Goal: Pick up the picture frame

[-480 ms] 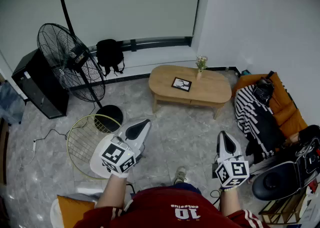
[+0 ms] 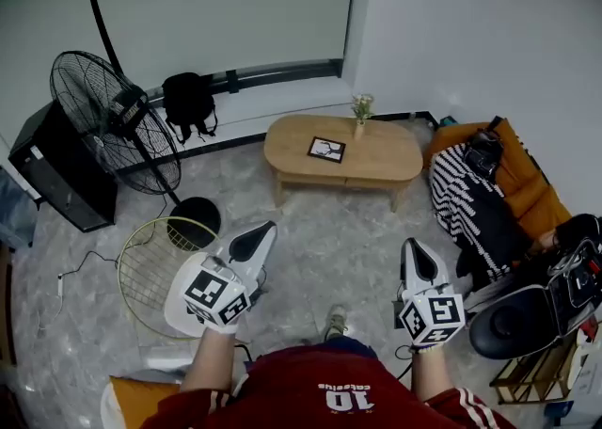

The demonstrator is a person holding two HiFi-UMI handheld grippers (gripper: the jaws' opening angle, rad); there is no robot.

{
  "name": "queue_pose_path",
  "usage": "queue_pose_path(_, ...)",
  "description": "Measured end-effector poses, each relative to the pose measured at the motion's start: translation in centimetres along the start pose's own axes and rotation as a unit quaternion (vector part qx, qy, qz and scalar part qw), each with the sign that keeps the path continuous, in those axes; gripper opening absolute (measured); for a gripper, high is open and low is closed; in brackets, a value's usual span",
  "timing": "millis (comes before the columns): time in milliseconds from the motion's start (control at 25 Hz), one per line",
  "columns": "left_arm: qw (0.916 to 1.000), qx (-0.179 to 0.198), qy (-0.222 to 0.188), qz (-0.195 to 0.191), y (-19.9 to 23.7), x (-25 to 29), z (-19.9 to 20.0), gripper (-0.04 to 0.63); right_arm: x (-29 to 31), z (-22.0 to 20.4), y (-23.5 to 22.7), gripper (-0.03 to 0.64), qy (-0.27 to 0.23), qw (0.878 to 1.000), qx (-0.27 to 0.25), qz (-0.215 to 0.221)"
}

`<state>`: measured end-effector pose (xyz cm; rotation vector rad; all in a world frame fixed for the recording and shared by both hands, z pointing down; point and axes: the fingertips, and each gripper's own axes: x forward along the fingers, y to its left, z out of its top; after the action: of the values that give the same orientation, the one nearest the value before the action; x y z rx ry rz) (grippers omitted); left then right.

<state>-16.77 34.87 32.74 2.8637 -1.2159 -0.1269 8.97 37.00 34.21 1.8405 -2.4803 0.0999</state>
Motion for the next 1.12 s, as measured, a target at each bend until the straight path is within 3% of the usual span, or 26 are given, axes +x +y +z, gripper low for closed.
queue_pose_path(400, 0.9999, 0.008, -0.003, -0.014, -1.4, 0.9, 0.6, -0.002, -0.3, 1.1, 1.0, -0.009, -0.025, 0.999, -0.013, 0.037)
queue_pose_path(840, 0.9999, 0.010, -0.003, -0.007, -0.6, 0.8, 0.1, -0.002, 0.2, 0.1, 0.9, -0.009, -0.012, 0.999, -0.009, 0.033)
queue_pose_path(1120, 0.9999, 0.011, 0.003, -0.007, 0.3, 3.9, -0.5, -0.002, 2.0, -0.4, -1.1, -0.008, 0.000, 0.999, -0.002, 0.040)
